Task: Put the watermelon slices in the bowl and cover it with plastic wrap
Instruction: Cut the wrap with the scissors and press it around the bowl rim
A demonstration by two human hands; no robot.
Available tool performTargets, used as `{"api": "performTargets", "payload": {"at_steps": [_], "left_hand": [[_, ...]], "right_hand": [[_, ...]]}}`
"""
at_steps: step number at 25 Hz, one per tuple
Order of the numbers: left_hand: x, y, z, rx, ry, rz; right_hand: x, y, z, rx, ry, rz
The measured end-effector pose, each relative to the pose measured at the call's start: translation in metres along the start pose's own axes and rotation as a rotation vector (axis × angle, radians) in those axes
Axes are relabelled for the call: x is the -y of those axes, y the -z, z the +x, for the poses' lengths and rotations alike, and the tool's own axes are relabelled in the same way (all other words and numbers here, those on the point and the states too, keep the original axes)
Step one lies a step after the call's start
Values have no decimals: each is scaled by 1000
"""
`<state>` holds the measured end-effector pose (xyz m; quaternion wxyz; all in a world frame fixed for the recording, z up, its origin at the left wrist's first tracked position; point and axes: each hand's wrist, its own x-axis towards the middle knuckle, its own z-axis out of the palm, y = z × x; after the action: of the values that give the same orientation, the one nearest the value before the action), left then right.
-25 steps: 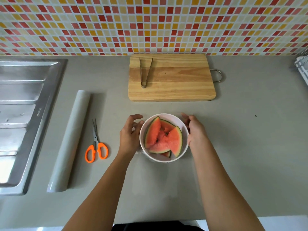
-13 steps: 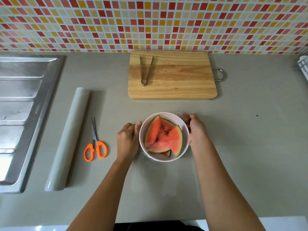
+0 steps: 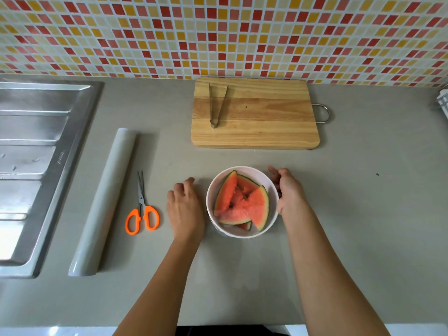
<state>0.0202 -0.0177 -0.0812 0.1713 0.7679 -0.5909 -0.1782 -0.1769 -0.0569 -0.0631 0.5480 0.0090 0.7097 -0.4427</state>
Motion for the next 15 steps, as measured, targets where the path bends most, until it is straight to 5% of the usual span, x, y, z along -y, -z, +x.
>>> {"api": "performTargets", "payload": {"at_steps": [3, 6, 9, 15], "left_hand": [[10, 13, -1, -203, 94, -676], [-8, 15, -16, 0, -12, -1245], [-29, 3, -29, 202, 99, -1325], [-34, -5, -28, 191, 175, -1277]], "right_hand": [[1, 0, -3, 10, -10, -3], [0, 0, -4, 18, -10, 9], [-1, -2, -3, 2, 3, 20], [-4, -5, -3, -111, 60, -8]]}}
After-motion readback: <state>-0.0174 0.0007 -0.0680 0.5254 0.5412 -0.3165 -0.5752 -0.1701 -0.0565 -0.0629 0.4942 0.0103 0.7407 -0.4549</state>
